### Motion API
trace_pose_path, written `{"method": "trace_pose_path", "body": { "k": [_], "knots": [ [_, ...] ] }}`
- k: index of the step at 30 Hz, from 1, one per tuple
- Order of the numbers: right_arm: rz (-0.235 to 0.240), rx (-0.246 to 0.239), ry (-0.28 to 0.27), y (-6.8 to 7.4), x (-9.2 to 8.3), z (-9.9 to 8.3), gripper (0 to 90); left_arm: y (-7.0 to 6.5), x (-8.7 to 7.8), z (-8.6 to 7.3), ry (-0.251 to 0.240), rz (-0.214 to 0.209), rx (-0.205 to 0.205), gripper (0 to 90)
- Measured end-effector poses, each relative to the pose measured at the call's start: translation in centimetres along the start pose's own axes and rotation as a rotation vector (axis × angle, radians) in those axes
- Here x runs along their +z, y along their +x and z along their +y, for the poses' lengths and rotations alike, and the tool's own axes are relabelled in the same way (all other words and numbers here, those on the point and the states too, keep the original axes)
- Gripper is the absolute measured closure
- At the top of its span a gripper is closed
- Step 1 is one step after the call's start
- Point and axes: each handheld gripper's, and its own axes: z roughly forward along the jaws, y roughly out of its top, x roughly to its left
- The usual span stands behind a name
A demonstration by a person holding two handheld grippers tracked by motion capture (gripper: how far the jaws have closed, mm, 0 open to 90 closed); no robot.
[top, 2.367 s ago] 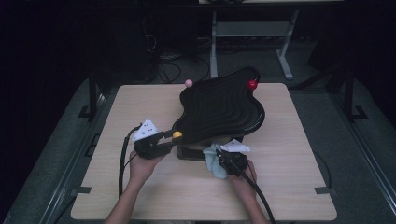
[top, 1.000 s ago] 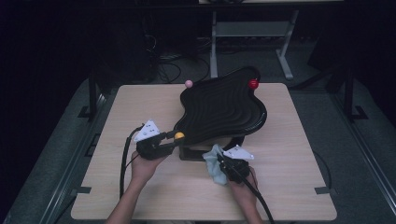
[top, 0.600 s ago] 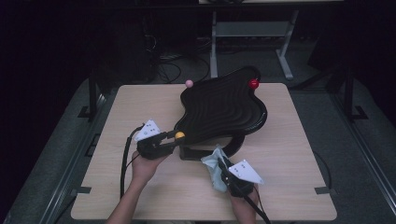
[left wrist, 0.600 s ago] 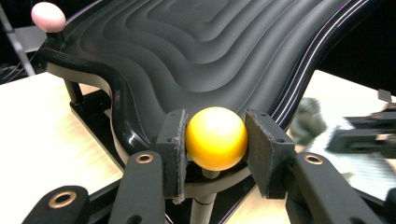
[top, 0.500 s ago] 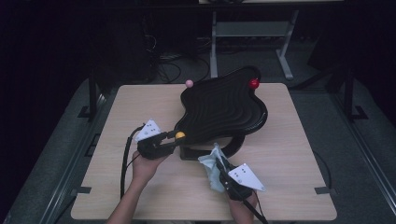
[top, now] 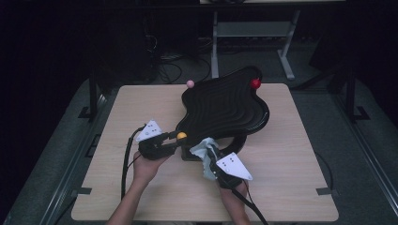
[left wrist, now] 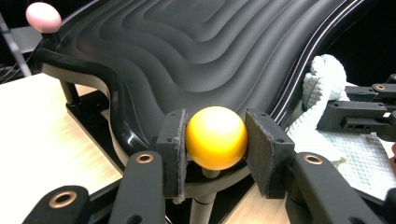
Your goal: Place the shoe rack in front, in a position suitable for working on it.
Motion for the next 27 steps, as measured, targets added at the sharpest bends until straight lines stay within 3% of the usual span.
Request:
{"method": "trace_pose_path", "body": {
  "k": [1, 3, 6, 8, 11, 15, 17, 21, 24, 27],
  "knots": [
    [-0.012, 0.002, -0.001, 0.2, 0.0, -0.1, 81.3, -0.1, 0.0, 0.0, 0.000, 0.003, 0.001, 60.4],
    [0.012, 0.010, -0.004, 1.0, 0.4, -0.2, 81.3, -0.1, 0.1, 0.0, 0.002, 0.000, 0.004, 60.3],
    [0.029, -0.019, 0.008, 2.4, 1.2, -0.2, 81.3, 0.0, -0.1, 0.0, 0.004, 0.001, 0.005, 60.3],
    [0.036, -0.025, 0.017, 2.3, 1.2, 0.0, 81.4, 0.2, -0.2, 0.0, 0.003, -0.007, -0.001, 60.4],
    [-0.040, -0.036, -0.001, 1.3, 0.2, 0.4, 81.4, 0.2, -0.1, 0.0, 0.002, -0.009, 0.000, 60.3],
    [-0.129, 0.041, -0.061, -1.0, -1.8, 1.3, 81.4, 0.1, 0.0, 0.0, 0.001, -0.012, 0.002, 60.4],
    [-0.125, 0.055, -0.058, -1.1, -1.7, 1.5, 81.4, -0.1, 0.1, 0.0, 0.001, -0.011, 0.007, 60.3],
    [-0.041, 0.008, -0.014, 0.9, 0.1, 1.0, 81.4, 0.0, 0.0, 0.0, 0.003, -0.012, 0.011, 60.4],
    [-0.025, -0.010, -0.008, 1.2, 0.4, 0.9, 81.5, 0.3, -0.1, 0.0, 0.002, -0.019, 0.005, 60.4],
    [-0.070, -0.027, 0.003, 0.2, -0.3, 1.3, 81.4, 0.3, -0.1, -0.1, 0.000, -0.022, 0.006, 60.4]
  ]
}}
